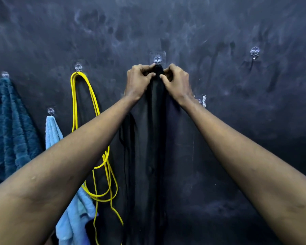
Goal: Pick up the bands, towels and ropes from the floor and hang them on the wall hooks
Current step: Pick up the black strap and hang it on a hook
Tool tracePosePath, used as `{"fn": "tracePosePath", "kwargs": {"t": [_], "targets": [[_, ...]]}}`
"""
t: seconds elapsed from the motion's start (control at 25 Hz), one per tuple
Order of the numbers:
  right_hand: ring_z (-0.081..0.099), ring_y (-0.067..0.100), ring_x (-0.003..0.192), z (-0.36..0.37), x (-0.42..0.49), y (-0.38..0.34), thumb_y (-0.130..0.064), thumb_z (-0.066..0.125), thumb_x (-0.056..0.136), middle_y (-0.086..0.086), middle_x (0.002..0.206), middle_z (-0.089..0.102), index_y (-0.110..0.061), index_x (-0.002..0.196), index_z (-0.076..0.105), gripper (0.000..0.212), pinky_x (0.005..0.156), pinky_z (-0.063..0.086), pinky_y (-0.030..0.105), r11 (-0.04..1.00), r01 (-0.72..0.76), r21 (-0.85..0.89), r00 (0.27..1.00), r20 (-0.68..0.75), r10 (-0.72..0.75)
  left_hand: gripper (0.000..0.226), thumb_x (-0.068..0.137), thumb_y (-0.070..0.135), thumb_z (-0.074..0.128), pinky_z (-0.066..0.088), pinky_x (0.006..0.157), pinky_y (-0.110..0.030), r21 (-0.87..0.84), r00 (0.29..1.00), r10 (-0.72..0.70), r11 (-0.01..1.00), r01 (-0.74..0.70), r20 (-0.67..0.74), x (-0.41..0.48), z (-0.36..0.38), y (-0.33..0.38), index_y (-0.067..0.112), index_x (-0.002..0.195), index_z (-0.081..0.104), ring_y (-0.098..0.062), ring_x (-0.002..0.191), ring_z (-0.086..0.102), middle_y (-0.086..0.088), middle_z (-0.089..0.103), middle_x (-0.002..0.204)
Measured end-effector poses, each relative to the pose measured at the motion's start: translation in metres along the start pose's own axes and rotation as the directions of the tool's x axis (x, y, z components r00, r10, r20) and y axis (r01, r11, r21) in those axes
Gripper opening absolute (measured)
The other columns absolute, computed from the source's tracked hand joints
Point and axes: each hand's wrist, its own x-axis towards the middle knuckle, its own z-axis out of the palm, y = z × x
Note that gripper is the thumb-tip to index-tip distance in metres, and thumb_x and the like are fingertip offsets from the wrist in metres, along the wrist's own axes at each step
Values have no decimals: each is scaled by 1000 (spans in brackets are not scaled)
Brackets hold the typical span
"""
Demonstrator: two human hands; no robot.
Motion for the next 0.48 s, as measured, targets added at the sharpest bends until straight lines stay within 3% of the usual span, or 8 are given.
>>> {"fn": "tracePosePath", "kwargs": {"t": [0.16,0.28,0.4,0.48], "targets": [[64,18,83,1,-8,-2,-23,68,83,4,91,69,-12,100,62,21,82,50,29,999,-40,14,998,42,40,43,81,10,75,45,95,-11,14,999,-13,1000,13,29,-15,1,-4,12,123,68,-10,106,67,-5,72,113],[65,17,86,-3,-27,-6,-22,67,81,3,99,69,-14,117,61,37,87,52,33,996,-86,10,990,116,84,48,82,13,73,41,98,-14,88,996,-8,996,1,86,-29,-2,-10,10,129,63,-17,112,64,-9,69,119],[64,17,96,-12,-56,-14,-19,62,86,7,116,65,-11,135,51,50,93,51,29,990,-131,-58,969,201,141,52,84,20,72,38,96,-18,131,990,-39,991,21,132,-43,-6,-20,7,133,58,-21,109,63,-14,65,119],[63,18,100,-23,-80,-16,-19,59,88,10,121,62,-9,136,48,50,96,49,31,977,-172,-124,957,213,195,50,86,21,69,40,94,-21,91,994,-27,996,18,109,-58,-12,-26,4,131,56,-22,103,62,-16,62,117]]}}
